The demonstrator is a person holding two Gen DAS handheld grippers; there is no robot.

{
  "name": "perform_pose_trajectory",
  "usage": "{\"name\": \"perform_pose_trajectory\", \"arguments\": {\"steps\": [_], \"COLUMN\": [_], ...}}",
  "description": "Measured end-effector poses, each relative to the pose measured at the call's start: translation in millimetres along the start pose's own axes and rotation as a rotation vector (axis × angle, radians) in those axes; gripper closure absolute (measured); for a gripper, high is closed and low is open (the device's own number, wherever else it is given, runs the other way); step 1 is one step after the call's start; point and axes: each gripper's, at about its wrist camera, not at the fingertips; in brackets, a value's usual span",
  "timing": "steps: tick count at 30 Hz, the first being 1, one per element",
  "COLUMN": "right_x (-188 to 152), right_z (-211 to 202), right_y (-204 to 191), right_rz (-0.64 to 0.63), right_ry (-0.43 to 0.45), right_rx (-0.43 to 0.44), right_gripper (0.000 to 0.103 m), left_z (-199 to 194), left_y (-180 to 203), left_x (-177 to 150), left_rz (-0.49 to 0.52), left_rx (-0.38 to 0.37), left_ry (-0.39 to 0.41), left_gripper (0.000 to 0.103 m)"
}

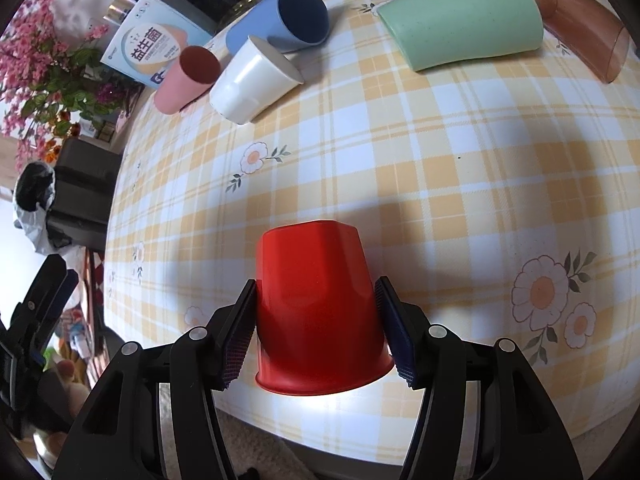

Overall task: Flip cup upside down
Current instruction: 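Lift the red cup with the right gripper and rotate it mouth down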

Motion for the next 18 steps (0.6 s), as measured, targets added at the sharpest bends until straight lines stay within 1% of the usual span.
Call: {"name": "perform_pose_trajectory", "arguments": {"steps": [8,12,14,16,18], "right_x": [-1.7,-2.6,-3.1,-2.7,-2.5], "right_z": [1.3,1.8,0.0,-2.3,-5.3], "right_y": [4.1,1.3,-1.9,-3.7,-6.3], "right_rz": [0.011,-0.016,-0.039,-0.058,-0.084], "right_ry": [-0.007,-0.025,-0.025,-0.025,-0.017], "right_rx": [0.015,0.003,-0.022,-0.023,-0.024], "right_gripper": [0.045,0.045,0.043,0.039,0.033], "left_z": [-0.4,-1.1,-1.2,-1.5,-3.3], "left_y": [1.6,1.8,1.8,1.7,2.7], "left_x": [0.5,0.7,0.8,0.9,0.7], "left_rz": [0.001,-0.001,-0.001,-0.002,-0.004], "left_rx": [-0.001,-0.001,-0.001,-0.005,-0.008], "left_ry": [-0.008,-0.007,-0.008,-0.009,-0.009], "left_gripper": [0.006,0.006,0.006,0.006,0.006]}}
Point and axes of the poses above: each gripper's, at about its wrist camera, not at the fingertips, and z roughly the way its jaws point, y to its right, x to its top, and after that the axes turned 9 degrees about x, right-handed
